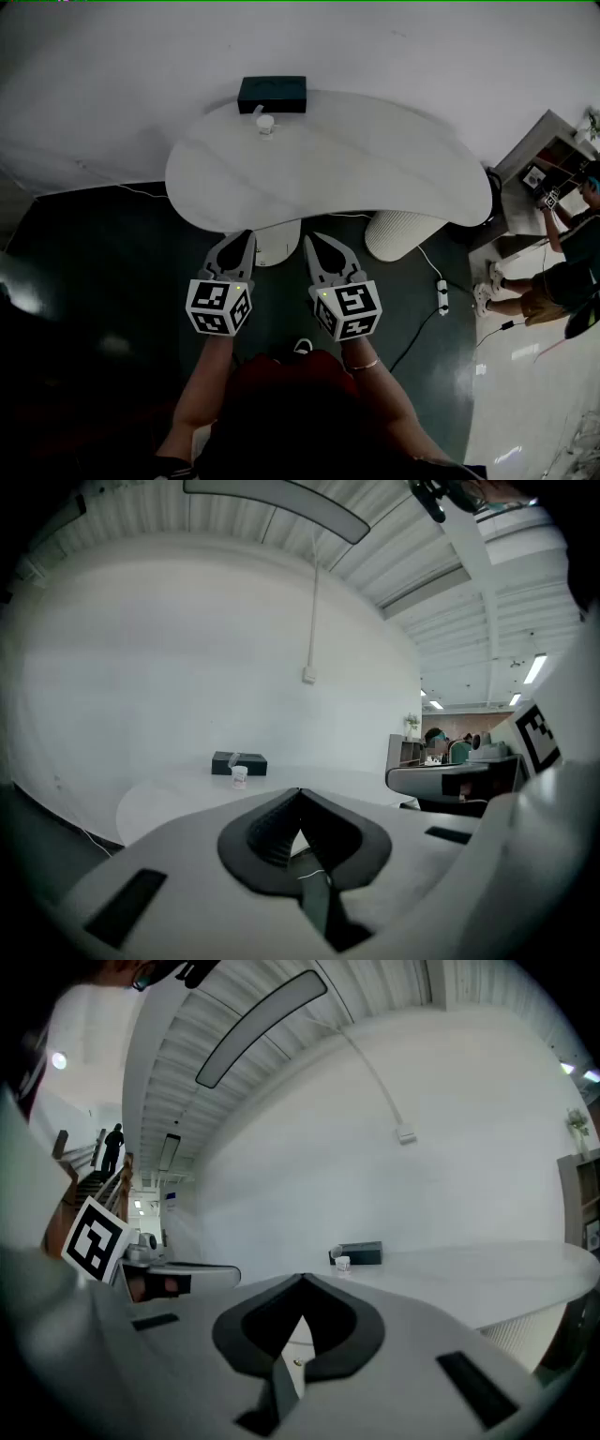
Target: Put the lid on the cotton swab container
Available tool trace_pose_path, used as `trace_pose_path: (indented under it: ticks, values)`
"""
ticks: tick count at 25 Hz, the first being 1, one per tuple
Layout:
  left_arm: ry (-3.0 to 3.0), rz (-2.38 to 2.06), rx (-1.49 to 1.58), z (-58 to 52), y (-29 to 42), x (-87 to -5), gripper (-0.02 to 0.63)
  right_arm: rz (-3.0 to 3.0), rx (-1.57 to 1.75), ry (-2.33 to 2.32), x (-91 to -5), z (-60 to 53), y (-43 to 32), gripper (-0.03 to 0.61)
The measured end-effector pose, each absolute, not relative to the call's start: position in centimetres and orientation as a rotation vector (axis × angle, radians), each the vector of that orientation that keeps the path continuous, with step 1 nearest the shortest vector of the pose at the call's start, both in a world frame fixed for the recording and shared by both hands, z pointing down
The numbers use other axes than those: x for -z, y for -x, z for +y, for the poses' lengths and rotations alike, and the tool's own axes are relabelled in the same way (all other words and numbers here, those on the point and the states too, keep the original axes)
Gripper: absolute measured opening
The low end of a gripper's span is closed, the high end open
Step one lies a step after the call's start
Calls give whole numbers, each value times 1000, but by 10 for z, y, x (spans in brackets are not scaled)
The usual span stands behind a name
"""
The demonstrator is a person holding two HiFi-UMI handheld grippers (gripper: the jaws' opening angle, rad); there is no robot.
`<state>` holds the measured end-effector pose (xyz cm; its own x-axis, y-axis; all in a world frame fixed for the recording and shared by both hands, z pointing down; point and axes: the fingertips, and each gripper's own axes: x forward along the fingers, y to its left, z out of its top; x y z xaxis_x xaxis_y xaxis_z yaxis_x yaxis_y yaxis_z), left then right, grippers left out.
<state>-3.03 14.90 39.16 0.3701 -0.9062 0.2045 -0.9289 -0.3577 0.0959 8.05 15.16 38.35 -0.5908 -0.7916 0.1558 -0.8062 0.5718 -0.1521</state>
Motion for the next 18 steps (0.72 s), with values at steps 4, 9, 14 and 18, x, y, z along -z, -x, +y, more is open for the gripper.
trace_pose_path:
  ticks: [4,9,14,18]
  values:
    - [-2422,-1657,-174,148,27,-394,23,-2724,-332,-1373,-387,152,-84,14]
    - [-2395,-1684,-181,154,25,-396,23,-2733,-366,-1349,-391,157,-91,14]
    - [-2371,-1711,-182,149,30,-395,23,-2723,-362,-1325,-394,151,-92,15]
    - [-2372,-1716,-178,150,29,-393,23,-2736,-375,-1313,-394,152,-92,15]
